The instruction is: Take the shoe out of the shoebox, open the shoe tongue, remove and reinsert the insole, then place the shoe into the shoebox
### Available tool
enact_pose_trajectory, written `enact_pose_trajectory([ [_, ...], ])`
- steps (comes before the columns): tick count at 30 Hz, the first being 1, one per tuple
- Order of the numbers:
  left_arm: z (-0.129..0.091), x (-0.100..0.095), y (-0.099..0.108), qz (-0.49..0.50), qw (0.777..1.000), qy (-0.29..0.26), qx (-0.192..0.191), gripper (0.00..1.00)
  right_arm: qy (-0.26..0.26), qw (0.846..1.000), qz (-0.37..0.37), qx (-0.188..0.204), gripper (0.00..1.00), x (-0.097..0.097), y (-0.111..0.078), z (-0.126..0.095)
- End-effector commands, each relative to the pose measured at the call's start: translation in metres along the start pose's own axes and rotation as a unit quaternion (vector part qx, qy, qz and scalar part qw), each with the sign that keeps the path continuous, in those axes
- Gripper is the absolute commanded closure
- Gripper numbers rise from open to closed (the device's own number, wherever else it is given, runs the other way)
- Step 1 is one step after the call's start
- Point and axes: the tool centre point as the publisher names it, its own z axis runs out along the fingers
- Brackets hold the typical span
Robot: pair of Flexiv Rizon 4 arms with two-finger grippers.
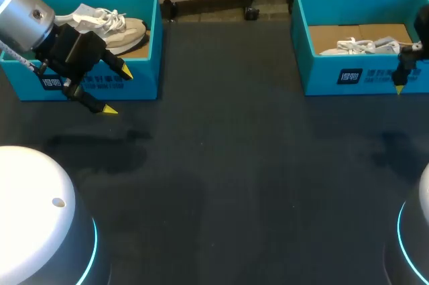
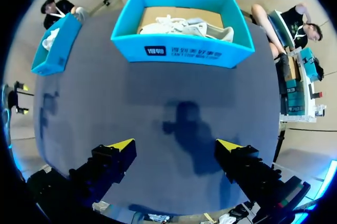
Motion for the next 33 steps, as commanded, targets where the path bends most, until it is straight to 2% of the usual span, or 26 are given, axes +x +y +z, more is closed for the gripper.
enact_pose_trajectory([
  [1,0.0,0.001,0.0,0.0,1.0,0.0,-0.001,0.0,-0.001,0.998,-0.009,-0.056,0.0,-0.001,-0.006,0.0],
  [11,0.0,0.001,0.0,0.0,1.0,0.0,-0.001,0.0,-0.002,0.998,-0.011,-0.057,0.0,0.0,-0.006,0.001],
  [14,-0.008,-0.006,0.01,0.008,1.0,0.002,-0.013,0.0,-0.002,0.998,-0.011,-0.057,0.0,0.0,-0.006,0.001],
  [16,-0.016,-0.012,0.019,0.031,0.999,0.024,-0.008,0.0,-0.002,0.998,-0.011,-0.057,0.0,0.0,-0.006,0.001],
  [18,-0.022,-0.017,0.028,0.073,0.996,0.041,-0.027,0.0,-0.002,0.998,-0.011,-0.057,0.0,0.0,-0.006,0.001],
  [20,-0.029,-0.02,0.037,0.107,0.992,0.065,-0.01,0.0,-0.002,0.998,-0.011,-0.057,0.0,0.0,-0.006,0.001],
  [22,-0.04,-0.024,0.05,0.172,0.979,0.106,0.0,0.0,-0.002,0.998,-0.011,-0.057,0.0,0.0,-0.006,0.001],
  [25,-0.056,-0.035,0.069,0.24,0.96,0.142,-0.018,0.0,-0.002,0.998,-0.011,-0.057,0.0,0.0,-0.006,0.001],
  [27,-0.071,-0.043,0.084,0.315,0.935,0.161,-0.04,0.0,-0.002,0.998,-0.011,-0.057,0.0,0.0,-0.006,0.001],
  [28,-0.077,-0.048,0.09,0.331,0.926,0.177,-0.032,0.0,-0.002,0.998,-0.011,-0.057,0.0,0.0,-0.006,0.001],
  [33,-0.095,-0.072,0.117,0.395,0.892,0.202,-0.084,0.0,-0.002,0.998,-0.011,-0.057,0.0,0.0,-0.006,0.001],
])
